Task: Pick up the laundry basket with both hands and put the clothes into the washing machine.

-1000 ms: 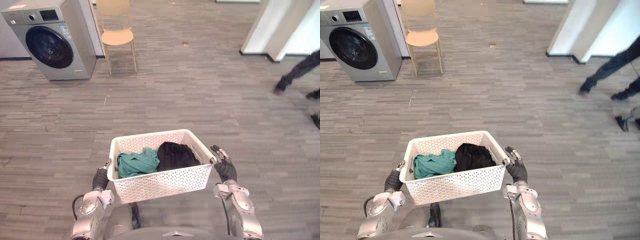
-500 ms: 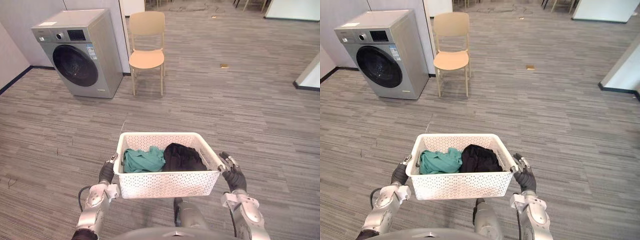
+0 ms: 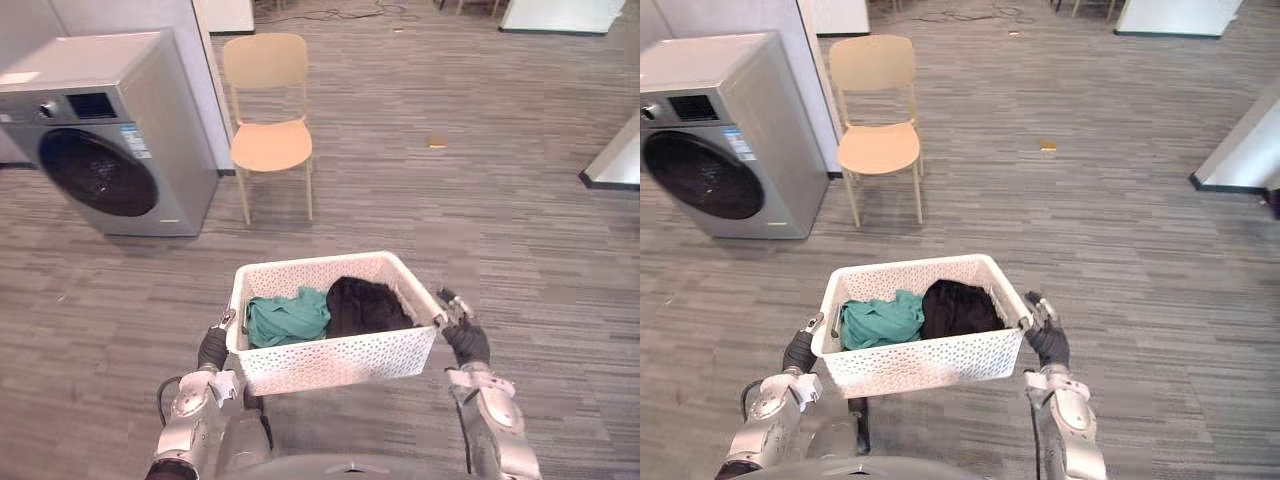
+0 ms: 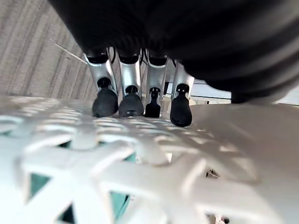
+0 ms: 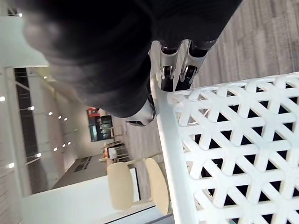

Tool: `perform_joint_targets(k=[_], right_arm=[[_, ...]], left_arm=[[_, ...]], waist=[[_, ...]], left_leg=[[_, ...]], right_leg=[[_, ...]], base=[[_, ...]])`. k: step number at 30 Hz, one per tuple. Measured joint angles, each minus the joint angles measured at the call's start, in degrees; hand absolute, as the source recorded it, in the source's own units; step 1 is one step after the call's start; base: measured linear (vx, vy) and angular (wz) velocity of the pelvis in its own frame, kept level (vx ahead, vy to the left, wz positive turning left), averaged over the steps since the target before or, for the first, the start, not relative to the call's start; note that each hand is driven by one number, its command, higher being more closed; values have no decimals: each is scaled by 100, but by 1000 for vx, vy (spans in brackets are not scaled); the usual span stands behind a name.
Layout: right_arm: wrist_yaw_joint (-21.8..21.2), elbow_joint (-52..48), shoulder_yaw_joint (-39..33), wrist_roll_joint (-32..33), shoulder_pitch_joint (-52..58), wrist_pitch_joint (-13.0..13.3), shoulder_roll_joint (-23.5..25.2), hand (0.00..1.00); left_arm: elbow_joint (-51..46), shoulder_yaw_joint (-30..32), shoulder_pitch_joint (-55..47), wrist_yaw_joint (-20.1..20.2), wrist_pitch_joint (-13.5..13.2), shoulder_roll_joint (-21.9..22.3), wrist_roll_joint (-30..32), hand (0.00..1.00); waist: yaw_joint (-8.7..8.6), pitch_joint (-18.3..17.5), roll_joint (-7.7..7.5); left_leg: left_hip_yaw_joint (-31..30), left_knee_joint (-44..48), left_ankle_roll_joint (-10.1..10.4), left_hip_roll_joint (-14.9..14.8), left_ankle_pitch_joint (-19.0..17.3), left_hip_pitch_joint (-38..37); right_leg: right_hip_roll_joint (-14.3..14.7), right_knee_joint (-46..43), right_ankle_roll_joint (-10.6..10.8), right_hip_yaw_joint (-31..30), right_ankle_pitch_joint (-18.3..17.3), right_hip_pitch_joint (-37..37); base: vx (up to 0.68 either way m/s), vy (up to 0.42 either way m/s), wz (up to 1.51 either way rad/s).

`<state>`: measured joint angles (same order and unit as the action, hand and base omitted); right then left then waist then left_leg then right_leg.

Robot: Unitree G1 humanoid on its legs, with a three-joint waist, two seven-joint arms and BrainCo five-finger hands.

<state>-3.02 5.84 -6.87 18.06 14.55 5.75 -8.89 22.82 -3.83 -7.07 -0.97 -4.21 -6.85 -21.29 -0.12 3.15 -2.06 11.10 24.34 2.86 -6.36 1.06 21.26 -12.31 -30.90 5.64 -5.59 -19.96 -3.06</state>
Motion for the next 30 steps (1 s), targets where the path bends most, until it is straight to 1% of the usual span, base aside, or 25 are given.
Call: perform_joint_targets(k=[1, 2, 3, 4, 6, 8, 10, 11, 12, 14, 15, 16, 17, 18, 19, 20, 21, 22, 23, 24, 25, 26, 27, 28, 30], right_arm=[[0, 54, -4, 0, 17, -8, 6, 100], [-3, 110, -1, 2, 15, -18, 23, 100], [-14, 187, 18, 2, -6, -23, 58, 100], [-16, 233, 128, -2, -40, -51, 85, 100], [-40, 247, 265, -29, -51, -53, 103, 100], [-127, 234, 394, -34, -67, -53, 106, 100], [-156, 223, 366, -33, -114, -56, 89, 100], [-144, 167, 335, -34, -129, -54, 105, 100], [-140, 155, 317, -37, -129, -52, 100, 100], [-112, 124, 316, -50, -100, -54, 47, 100], [-48, 109, 311, -55, -82, -68, -67, 100], [-12, 104, 296, -57, -73, -87, -70, 100], [17, 33, 210, -50, -39, -105, -86, 100], [44, -100, 143, -42, -39, -109, -164, 100], [57, -273, 107, -29, -86, -115, -265, 100], [57, -329, 108, -25, -115, -114, -282, 100], [90, -413, 99, -16, -145, -115, -296, 100], [142, -475, 98, -12, -145, -115, -271, 100], [222, -552, 104, 2, -153, -84, -231, 100], [241, -627, 117, 2, -231, -65, -221, 100], [249, -670, 117, 2, -307, -61, -228, 100], [249, -681, 119, 3, -513, -19, -244, 100], [250, -658, 124, 4, -699, 16, -241, 100], [251, -627, 129, 5, -761, 27, -238, 100], [251, -355, 176, 4, -936, 62, -307, 100]], left_arm=[[-7, -16, 16, -8, 3, -7, 4, 100], [-27, -28, 14, -10, 7, 1, 6, 100], [-69, -30, 2, -14, 12, -43, 8, 100], [-230, -2, -66, -38, 15, -163, 10, 100], [-410, 60, -90, -92, 10, -343, 15, 100], [-449, 111, 10, -132, -71, -469, 16, 100], [-451, 88, 193, -131, -89, -524, 18, 100], [-449, 41, 287, -131, -89, -566, 18, 100], [-416, 14, 353, -132, -88, -588, 20, 100], [-397, -57, 342, -138, -87, -604, 36, 100], [-329, -85, 298, -139, -63, -485, 85, 100], [-291, -87, 298, -141, -53, -427, 118, 100], [-268, -90, 298, -143, -48, -267, 122, 100], [-272, -76, 296, -143, -49, -167, 116, 100], [-264, -69, 264, -141, -46, -69, 87, 100], [-252, -61, 241, -141, -45, -41, 54, 100], [-242, -81, 226, -132, -37, -12, 8, 100], [-242, -84, 200, -131, -38, 12, -1, 100], [-244, -82, 148, -126, -39, 0, -9, 100], [-245, -82, 111, -120, -39, -8, -14, 100], [-249, -79, 112, -120, -39, -5, -40, 100], [-257, -71, 105, -120, -41, 7, -107, 100], [-269, -53, 104, -118, -41, 12, -111, 100], [-273, -18, 100, -117, -41, 19, -112, 100], [-355, 64, 73, -115, -41, 72, -110, 100]], waist=[[-84, 12, -35], [-75, 21, -66], [-67, 37, -71], [-29, 79, -64], [-29, 122, 2], [-165, 150, 97], [-287, 167, 97], [-331, 159, 89], [-351, 154, 30], [-465, 88, -62], [-475, 18, 16], [-485, 6, 41], [-485, 7, 189], [-454, 56, 449], [-333, 120, 712], [-269, 151, 776], [-198, 231, 835], [-182, 285, 800], [-176, 347, 678], [-99, 348, 571], [-37, 344, 577], [57, 351, 530], [104, 332, 569], [104, 327, 577], [77, 246, 682]], left_leg=[[1, 319, -158, 189, -435, -112], [26, 339, -253, 320, -673, -330], [45, 293, -359, 400, -868, -631], [58, 126, -420, 477, -1083, -1127], [59, -405, -437, 558, -1237, -1924], [25, -937, -420, 554, -1270, -2553], [-90, -1237, -336, 579, -1326, -2926], [-167, -1469, -251, 580, -1449, -3171], [-229, -1578, -172, 596, -1554, -3376], [-460, -1709, -126, 562, -1857, -3758], [-560, -1535, -168, 402, -2019, -3995], [-588, -1082, -171, 303, -2042, -3867], [-713, 327, -70, 1, -1951, -3312], [-828, 1443, 174, -326, -1547, -2839], [-974, 2673, 494, -657, -326, -2293], [-993, 3199, 596, -791, 314, -2081], [-995, 4214, 526, -951, 325, -1647], [-971, 4625, 406, -962, 110, -1429], [-840, 4806, 154, -905, -277, -1156], [-453, 4516, -63, -899, -709, -858], [-286, 4224, -104, -904, -870, -721], [-95, 3297, -121, -888, -1065, -430], [-120, 1930, -70, -826, -1102, -281], [-176, 1130, 2, -786, -1052, -287], [-645, -1629, 409, -724, -554, -460]], right_leg=[[-169, -1099, 114, 31, 630, 374], [-273, -1805, 127, 11, 1397, 632], [-345, -2503, 186, -6, 1742, 856], [-302, -3344, 1, 83, 1507, 1216], [-111, -3759, -339, 491, 968, 1695], [257, -3070, -327, 841, 586, 2234], [280, -1462, -354, 1383, 679, 2645], [277, 656, -366, 1792, 1295, 2636], [268, 1622, -322, 1884, 1657, 2627], [186, 2009, -260, 1853, 1948, 2697], [330, 1436, -422, 1759, 2253, 2744], [405, 1195, -477, 1695, 2352, 2765], [547, 1041, -630, 1758, 2480, 2615], [763, 981, -724, 1876, 2325, 2437], [1074, 958, -870, 1912, 2048, 2165], [1174, 970, -933, 1917, 1925, 1983], [1341, 1025, -990, 1901, 1693, 1535], [1382, 1096, -969, 1884, 1597, 1198], [1388, 1269, -963, 1792, 1452, 768], [1390, 1475, -947, 1582, 1344, 449], [1392, 1553, -952, 1455, 1286, 325], [1397, 1638, -892, 1200, 1215, 229], [1399, 1648, -886, 982, 1037, 166], [1393, 1645, -868, 886, 949, 112], [1411, 1612, -687, 538, 567, -90]], base=[[660, 376, 32], [628, 353, 38], [581, 292, 12], [563, 262, -1], [470, 166, -11], [480, 76, 15], [522, 3, 39], [615, -56, 33], [648, -85, 35], [699, -173, 52], [768, -199, 55], [766, -263, 48], [573, -247, 34], [852, -373, 7], [716, -263, -28], [856, -256, -47], [686, -147, -29], [664, -139, -20], [628, -124, -33], [487, -84, -51], [583, -60, -93], [543, 19, -105], [529, 56, -101], [527, 132, -87], [606, 249, -76]])
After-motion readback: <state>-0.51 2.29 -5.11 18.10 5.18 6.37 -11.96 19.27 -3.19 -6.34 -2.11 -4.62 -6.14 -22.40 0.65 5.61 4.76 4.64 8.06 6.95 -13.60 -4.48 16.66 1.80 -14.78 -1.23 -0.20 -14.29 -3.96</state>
